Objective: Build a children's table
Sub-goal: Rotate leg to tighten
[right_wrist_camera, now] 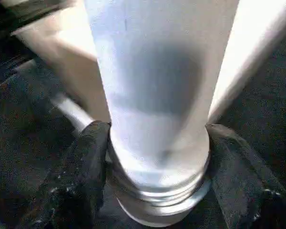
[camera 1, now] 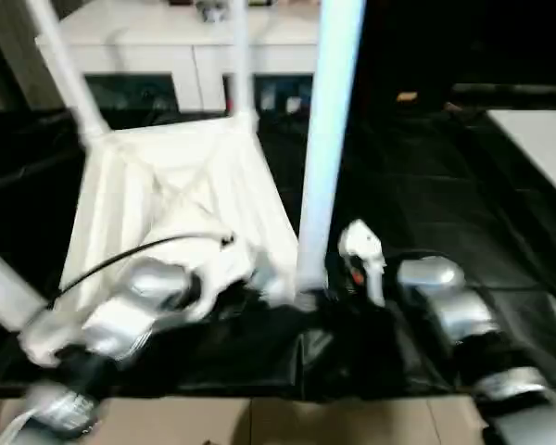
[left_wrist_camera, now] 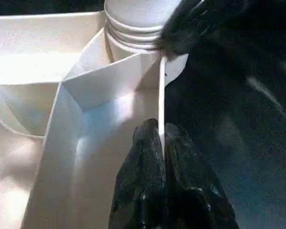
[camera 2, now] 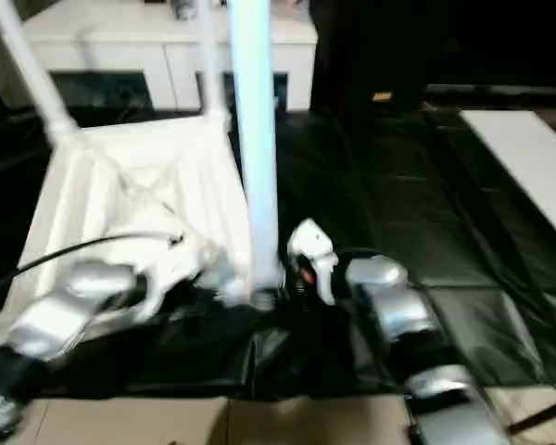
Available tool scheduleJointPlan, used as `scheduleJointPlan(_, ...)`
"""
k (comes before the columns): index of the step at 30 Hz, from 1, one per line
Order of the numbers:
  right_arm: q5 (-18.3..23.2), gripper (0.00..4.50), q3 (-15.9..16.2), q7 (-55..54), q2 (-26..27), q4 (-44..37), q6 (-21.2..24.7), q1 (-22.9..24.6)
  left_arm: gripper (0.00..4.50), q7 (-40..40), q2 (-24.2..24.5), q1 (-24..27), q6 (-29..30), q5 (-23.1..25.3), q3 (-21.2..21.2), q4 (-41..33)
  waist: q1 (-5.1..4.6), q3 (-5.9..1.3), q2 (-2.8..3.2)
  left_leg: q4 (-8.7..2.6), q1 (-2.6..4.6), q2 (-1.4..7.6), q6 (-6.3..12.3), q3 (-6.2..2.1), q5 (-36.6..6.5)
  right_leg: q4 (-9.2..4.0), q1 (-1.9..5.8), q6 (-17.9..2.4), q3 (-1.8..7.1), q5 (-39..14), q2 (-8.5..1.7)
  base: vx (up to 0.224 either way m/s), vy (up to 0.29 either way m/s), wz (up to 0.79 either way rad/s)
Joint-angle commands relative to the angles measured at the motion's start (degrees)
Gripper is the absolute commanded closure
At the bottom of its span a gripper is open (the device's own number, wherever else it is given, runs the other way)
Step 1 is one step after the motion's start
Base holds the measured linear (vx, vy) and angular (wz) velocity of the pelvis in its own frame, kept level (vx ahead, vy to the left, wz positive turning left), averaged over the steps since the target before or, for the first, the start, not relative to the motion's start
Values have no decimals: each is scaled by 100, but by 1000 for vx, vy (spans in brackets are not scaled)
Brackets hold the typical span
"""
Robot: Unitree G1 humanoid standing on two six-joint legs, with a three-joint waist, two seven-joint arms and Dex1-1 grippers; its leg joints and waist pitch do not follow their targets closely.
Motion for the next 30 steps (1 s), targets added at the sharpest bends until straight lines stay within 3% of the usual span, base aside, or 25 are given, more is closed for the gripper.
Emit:
scheduleJointPlan(1, -179, 183, 30, -917, 361, -3, 259, 41, 450, 839, -427, -154, 338, 33, 130, 381, -15, -270, -50, -494, 101, 216, -87, -111, -2066, -557, 164, -784, 211, -2963, -303, 0, 0, 0)
scheduleJointPlan(4, -190, 183, -220, -1912, 655, 236, 447, -28, 450, 1395, -760, -377, 508, 114, 239, 780, -56, -284, -30, -511, 63, 203, -27, -133, -2081, -587, 167, -701, 184, -2958, -300, 0, 0, 0)
scheduleJointPlan(6, -208, 183, -423, -2646, 856, 598, 401, -174, 450, 1851, -954, -600, 406, 234, 335, 1217, -70, -296, -33, -499, 98, 185, -51, -135, -2187, -611, 142, -686, 174, -3006, -295, 0, 0, 0)
scheduleJointPlan(11, -404, 183, -411, -3272, 1089, 983, 146, -418, 450, 2202, -1064, -837, 229, 368, 416, 1675, -76, -302, -5, -516, 62, 175, 21, -148, -2280, -637, 145, -628, 161, -2960, -308, 0, 0, 0)
scheduleJointPlan(14, -307, 183, -361, -2830, 1251, 1010, -20, -487, 450, 2164, -1046, -852, 226, 391, 392, 1701, -63, -310, -38, -530, 42, 192, 97, -138, -2195, -611, 174, -711, 166, -2703, -314, 0, 0, 0)
scheduleJointPlan(15, -209, 183, -419, -2675, 1269, 945, -49, -465, 450, 2129, -1028, -842, 206, 407, 371, 1685, -57, -306, -23, -534, 42, 197, 123, -133, -2163, -608, 173, -745, 175, -2648, -314, 0, 0, 0)
scheduleJointPlan(16, -161, 127, -451, -2591, 1271, 890, -97, -447, 450, 2095, -1013, -830, 197, 414, 358, 1664, -57, -305, -33, -532, 44, 199, 150, -125, -2148, -605, 172, -778, 178, -2603, -311, 0, 0, 0)
scheduleJointPlan(18, -159, 127, -312, -2239, 1097, 696, -211, -439, 450, 1728, -886, -684, 152, 336, 302, 1396, -59, -308, -14, -536, 36, 208, 158, -124, -2127, -595, 185, -818, 181, -2526, -313, 0, 0, 0)
scheduleJointPlan(21, -144, 85, -258, -2003, 989, 630, -242, -439, 450, 1482, -766, -595, 11, 350, 189, 1242, -91, -316, -7, -553, -26, 211, 186, -143, -2040, -560, 243, -851, 172, -2365, -316, 0, 0, 0)
scheduleJointPlan(22, -122, 85, -234, -1830, 911, 597, -265, -441, 450, 1332, -711, -550, -17, 337, 155, 1170, -112, -317, -1, -547, -17, 207, 193, -138, -2032, -568, 233, -869, 171, -2361, -313, 0, 0, 0)
scheduleJointPlan(23, -79, 85, -182, -1510, 770, 489, -258, -418, 450, 1051, -598, -466, -193, 322, 64, 1031, -119, -315, 42, -543, -3, 210, 190, -137, -2052, -568, 224, -894, 177, -2348, -314, 0, 0, 0)
scheduleJointPlan(24, -35, 85, -112, -1146, 616, 355, -252, -378, 450, 790, -502, -376, -234, 256, 23, 878, -131, -328, -1, -527, 4, 209, 246, -121, -2017, -577, 235, -941, 186, -2253, -311, 0, 0, 0)
scheduleJointPlan(25, 1, 85, -25, -683, 427, 188, -277, -315, 450, 552, -385, -284, -223, 197, -11, 704, -115, -344, 5, -520, -1, 235, 300, -117, -1835, -535, 254, -1048, 202, -1922, -316, 0, 0, 0)
scheduleJointPlan(26, 21, 85, 25, -390, 307, 79, -297, -268, 450, 426, -322, -230, -196, 162, -30, 596, -119, -344, 74, -513, -7, 232, 328, -109, -1744, -511, 250, -1107, 206, -1742, -309, 0, 0, 0)
scheduleJointPlan(27, 39, 85, 214, 408, -74, -253, -445, -94, 450, -55, -75, -77, -214, 27, -91, 284, -119, -350, 34, -507, -23, 237, 393, -102, -1568, -487, 288, -1224, 194, -1423, -298, 0, 0, 0)
scheduleJointPlan(29, 79, 85, 306, 856, -291, -464, -467, 17, 450, -383, 102, 13, -434, -30, -157, 111, -107, -364, 57, -484, -27, 257, 530, -100, -1436, -442, 302, -1338, 197, -1092, -299, 55, -7, 2)
scheduleJointPlan(30, 207, 85, 394, 1438, -580, -781, -386, 165, 450, -927, 357, 179, -498, -258, -193, -243, -113, -378, 86, -470, -35, 254, 594, -101, -1248, -390, 312, -1472, 191, -773, -284, 60, -2, 1)
